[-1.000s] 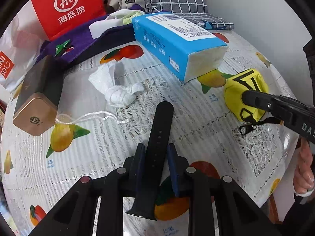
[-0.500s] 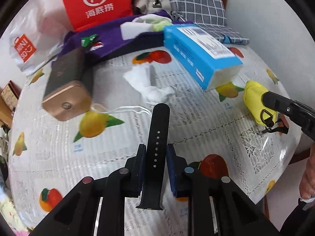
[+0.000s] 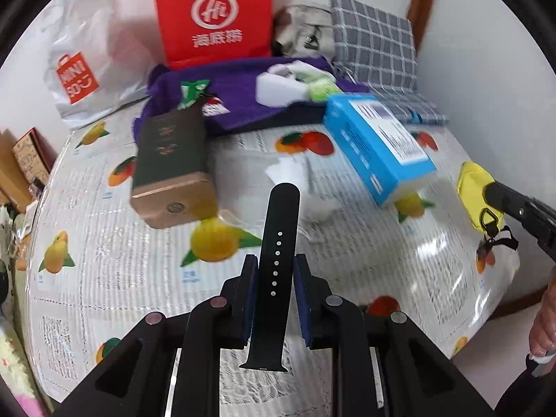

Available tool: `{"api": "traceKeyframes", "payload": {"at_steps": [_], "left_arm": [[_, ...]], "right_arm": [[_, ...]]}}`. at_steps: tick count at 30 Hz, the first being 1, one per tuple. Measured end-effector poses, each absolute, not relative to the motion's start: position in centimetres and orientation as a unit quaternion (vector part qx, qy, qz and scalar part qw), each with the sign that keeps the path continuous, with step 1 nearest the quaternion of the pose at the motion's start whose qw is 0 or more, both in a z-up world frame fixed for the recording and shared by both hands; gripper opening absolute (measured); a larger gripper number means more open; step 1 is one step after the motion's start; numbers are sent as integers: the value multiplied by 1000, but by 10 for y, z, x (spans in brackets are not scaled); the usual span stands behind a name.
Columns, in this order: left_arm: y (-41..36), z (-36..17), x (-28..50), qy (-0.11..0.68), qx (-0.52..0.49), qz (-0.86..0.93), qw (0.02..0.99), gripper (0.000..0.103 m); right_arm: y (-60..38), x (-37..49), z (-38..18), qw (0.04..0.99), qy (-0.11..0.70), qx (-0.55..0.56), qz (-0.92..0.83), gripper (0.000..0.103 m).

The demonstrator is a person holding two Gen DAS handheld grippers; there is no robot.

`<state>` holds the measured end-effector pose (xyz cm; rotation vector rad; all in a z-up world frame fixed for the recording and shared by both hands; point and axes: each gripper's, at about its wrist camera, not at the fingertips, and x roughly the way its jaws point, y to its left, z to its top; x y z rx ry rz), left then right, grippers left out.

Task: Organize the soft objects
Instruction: 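Carry the yellow bag toward the towel with the right tool while the left tool lifts the black strap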

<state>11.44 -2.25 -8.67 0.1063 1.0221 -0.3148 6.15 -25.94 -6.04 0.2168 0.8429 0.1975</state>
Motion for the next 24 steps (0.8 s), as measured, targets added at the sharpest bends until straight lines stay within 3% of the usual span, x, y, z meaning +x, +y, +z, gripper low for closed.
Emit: {"api": "traceKeyframes", "payload": {"at_steps": [24], "left_arm": [[14,-32,235,442,20,-77,894,20]], "right_arm": [[-235,198,-12,912,386,62,124,8]]}}
